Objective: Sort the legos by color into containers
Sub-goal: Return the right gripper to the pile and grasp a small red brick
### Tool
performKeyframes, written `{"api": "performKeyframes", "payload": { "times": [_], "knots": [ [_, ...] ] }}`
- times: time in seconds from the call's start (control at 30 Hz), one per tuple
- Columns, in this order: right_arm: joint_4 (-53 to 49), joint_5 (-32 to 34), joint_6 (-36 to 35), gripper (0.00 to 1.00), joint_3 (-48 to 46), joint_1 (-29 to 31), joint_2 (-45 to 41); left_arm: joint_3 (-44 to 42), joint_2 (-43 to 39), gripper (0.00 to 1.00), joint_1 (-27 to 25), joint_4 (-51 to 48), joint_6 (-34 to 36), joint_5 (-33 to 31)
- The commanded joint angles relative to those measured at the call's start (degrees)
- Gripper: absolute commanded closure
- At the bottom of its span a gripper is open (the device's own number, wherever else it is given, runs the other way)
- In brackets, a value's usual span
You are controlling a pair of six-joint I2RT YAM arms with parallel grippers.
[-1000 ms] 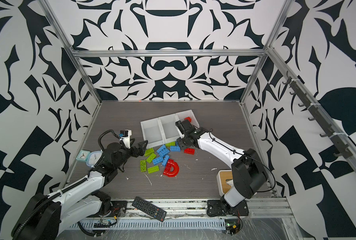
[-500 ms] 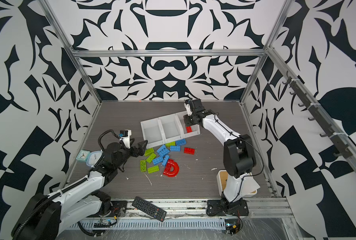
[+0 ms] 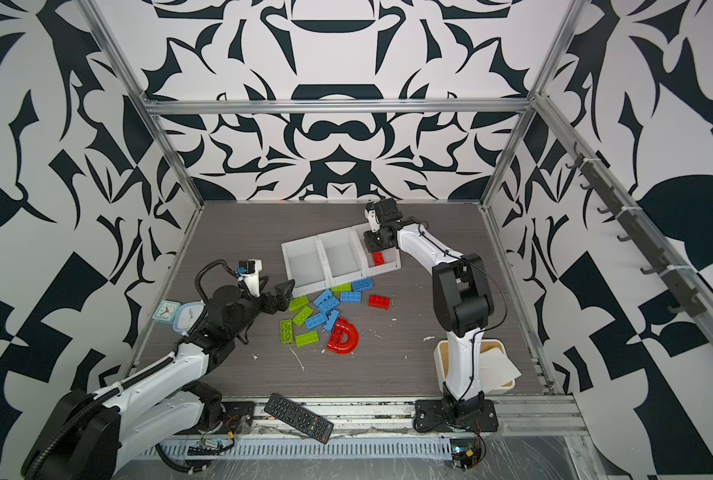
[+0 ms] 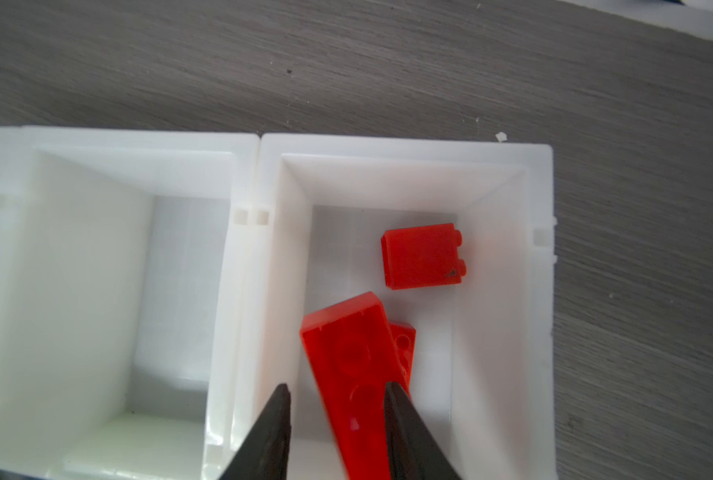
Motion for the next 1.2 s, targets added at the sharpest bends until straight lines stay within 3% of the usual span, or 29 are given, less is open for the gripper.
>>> {"api": "performKeyframes", "payload": {
  "times": [0.0, 0.2, 0.3, 0.53, 0.77, 1.17],
  "knots": [
    [-0.22, -0.07, -0.24, 0.49, 1.77, -0.08, -3.24, 1.11, -0.18, 0.0, -0.21, 0.3, -0.28, -0.43],
    [-2.71, -0.19, -0.53, 0.44, -3.56, -0.13, -9.89, 1.14, -0.32, 0.0, -0.15, 0.29, -0.36, -0.31],
    [-2.45, -2.44, 0.95, 0.43, -10.95, 0.01, -15.78, 1.04, -0.77, 0.0, -0.21, 0.0, -0.18, -0.62],
    [-0.56, 3.08, 1.3, 0.41, -28.04, 5.69, -28.7, 0.76, -1.4, 0.0, -0.14, -0.65, -0.18, -3.66],
    [-5.17, 6.35, -6.64, 0.4, -29.54, 12.28, -24.51, 0.74, -0.31, 0.0, -0.14, 0.52, -0.69, -3.1],
    [-8.57, 7.67, -11.79, 0.4, -25.88, 12.64, -15.96, 0.14, 0.19, 0.0, -0.1, 2.14, -0.63, -1.99]
  ]
}}
